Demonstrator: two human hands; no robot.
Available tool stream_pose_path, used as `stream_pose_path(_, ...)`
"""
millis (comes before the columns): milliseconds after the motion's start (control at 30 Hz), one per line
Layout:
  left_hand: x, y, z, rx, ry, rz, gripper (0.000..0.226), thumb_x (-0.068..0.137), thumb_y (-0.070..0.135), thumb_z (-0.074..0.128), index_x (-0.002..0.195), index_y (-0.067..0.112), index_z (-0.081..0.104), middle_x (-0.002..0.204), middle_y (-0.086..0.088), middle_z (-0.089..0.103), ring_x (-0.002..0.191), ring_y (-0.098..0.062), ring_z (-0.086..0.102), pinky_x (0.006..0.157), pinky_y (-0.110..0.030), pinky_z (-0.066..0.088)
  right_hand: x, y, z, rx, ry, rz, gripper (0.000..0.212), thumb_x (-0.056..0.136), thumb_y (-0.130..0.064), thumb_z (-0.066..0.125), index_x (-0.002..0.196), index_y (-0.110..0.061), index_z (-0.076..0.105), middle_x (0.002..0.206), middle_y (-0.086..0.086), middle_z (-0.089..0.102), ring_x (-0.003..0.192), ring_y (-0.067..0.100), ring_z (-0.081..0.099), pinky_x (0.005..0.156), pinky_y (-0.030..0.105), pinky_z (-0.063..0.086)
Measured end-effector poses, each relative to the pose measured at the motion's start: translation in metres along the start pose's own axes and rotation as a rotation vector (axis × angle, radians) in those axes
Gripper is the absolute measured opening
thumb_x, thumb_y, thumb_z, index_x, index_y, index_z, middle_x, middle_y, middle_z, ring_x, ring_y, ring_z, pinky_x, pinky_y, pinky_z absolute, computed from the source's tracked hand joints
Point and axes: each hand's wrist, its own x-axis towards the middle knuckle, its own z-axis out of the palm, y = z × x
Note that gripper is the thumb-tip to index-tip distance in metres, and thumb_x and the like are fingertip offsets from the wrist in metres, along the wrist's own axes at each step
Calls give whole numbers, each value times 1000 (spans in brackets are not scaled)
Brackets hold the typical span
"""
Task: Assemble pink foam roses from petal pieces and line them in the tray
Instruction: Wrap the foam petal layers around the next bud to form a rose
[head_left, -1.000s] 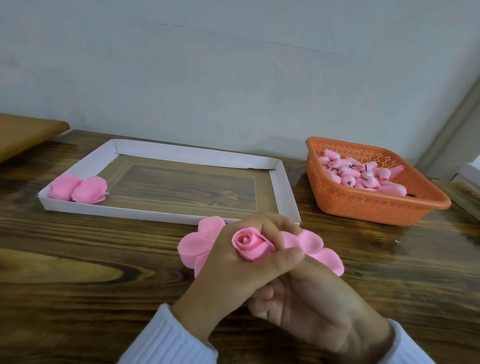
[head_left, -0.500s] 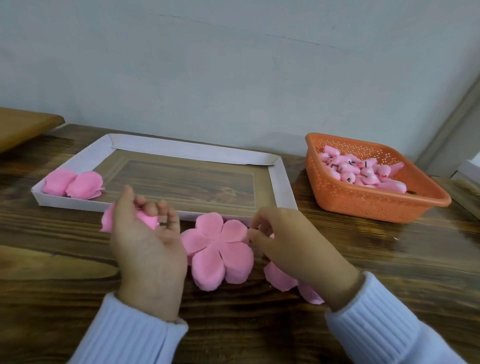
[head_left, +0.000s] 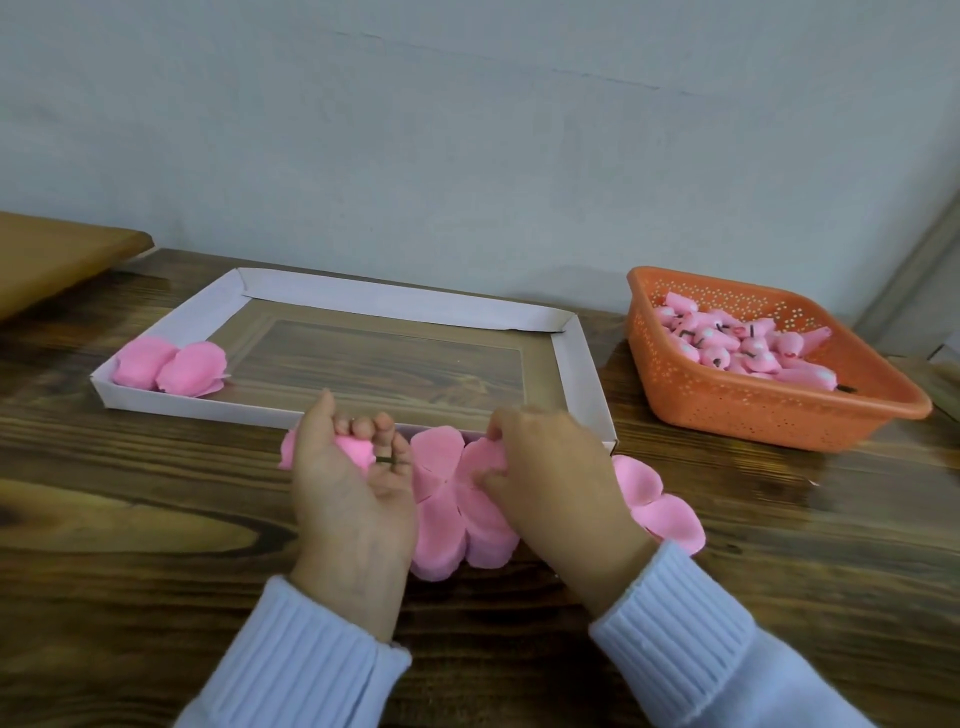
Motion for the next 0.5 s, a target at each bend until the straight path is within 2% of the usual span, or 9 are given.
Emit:
stream_pose_path(300, 1, -2, -1, 30, -14, 12, 36, 93, 30, 55, 61, 21, 43, 46, 9, 46, 46, -6, 51, 64, -23, 41, -3, 1, 5, -31, 77, -13, 13, 90, -21, 54, 103, -23, 55, 97, -1, 66, 90, 24, 60, 70, 30, 31)
stream_pose_path(367, 1, -2, -1, 33, -13, 15, 36, 93, 30, 55, 61, 21, 43, 46, 9, 46, 47, -6, 51, 65, -23, 41, -3, 0, 6, -35, 90, -14, 10, 90, -21, 54, 100, -23, 55, 95, -1, 66, 89, 24, 60, 70, 30, 33)
stream_pose_path(500, 1, -2, -2, 29, -16, 14, 35, 93, 29, 56, 61, 21, 44, 47, 9, 47, 49, -7, 51, 67, -24, 42, -1, 2, 10, -90, 91, -30, 21, 92, -15, 51, 105, -27, 62, 101, -3, 66, 92, 21, 61, 74, 29, 36)
